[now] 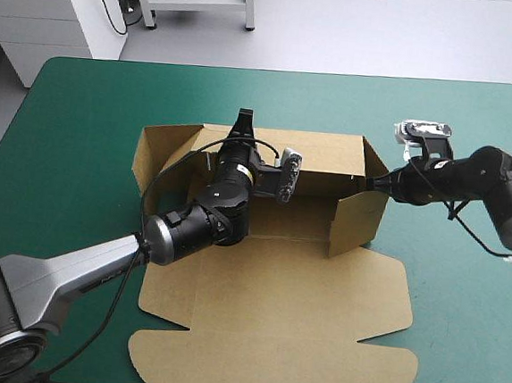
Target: Fold the box
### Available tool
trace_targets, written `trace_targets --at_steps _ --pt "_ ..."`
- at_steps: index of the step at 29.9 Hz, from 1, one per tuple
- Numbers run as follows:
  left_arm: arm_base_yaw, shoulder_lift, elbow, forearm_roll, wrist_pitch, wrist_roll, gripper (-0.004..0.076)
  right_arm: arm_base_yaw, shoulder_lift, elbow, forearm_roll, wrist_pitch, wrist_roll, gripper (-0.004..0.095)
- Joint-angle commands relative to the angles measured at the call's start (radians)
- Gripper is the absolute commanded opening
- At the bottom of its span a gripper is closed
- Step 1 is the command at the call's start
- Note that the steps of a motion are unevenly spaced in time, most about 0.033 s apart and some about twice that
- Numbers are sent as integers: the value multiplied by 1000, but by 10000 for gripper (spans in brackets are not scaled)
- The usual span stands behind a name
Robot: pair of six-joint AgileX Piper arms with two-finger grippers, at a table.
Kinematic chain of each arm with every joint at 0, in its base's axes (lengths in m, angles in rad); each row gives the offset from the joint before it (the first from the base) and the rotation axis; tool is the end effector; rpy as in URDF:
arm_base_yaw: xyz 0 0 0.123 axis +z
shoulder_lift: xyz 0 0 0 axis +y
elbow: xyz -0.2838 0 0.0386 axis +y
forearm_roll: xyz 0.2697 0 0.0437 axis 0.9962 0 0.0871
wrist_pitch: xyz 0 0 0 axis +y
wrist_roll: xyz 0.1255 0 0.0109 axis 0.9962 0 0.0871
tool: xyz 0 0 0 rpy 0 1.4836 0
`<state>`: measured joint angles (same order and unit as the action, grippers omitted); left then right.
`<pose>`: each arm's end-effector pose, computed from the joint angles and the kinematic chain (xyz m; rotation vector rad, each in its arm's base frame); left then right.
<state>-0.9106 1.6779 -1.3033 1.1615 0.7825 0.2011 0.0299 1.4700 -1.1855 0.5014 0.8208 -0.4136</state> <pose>0.3166 -0.2749 0.2838 1.7189 1.3927 0.9544 0.3478 0.0547 0.2794 -0.2509 2.4775 0.4412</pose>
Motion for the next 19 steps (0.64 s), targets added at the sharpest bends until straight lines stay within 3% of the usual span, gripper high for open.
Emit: trace_targets --at_steps 1,11,19 --pt "-9 -31 -15 -9 4 2 -8 -6 -85 74 92 -131 -119 -20" --pt "-9 -31 -15 -9 5 2 -8 -6 -151 230 354 -226 -531 -17" --pt "-9 -31 -15 -9 3 2 -8 -6 -151 236 326 -163 -598 -4"
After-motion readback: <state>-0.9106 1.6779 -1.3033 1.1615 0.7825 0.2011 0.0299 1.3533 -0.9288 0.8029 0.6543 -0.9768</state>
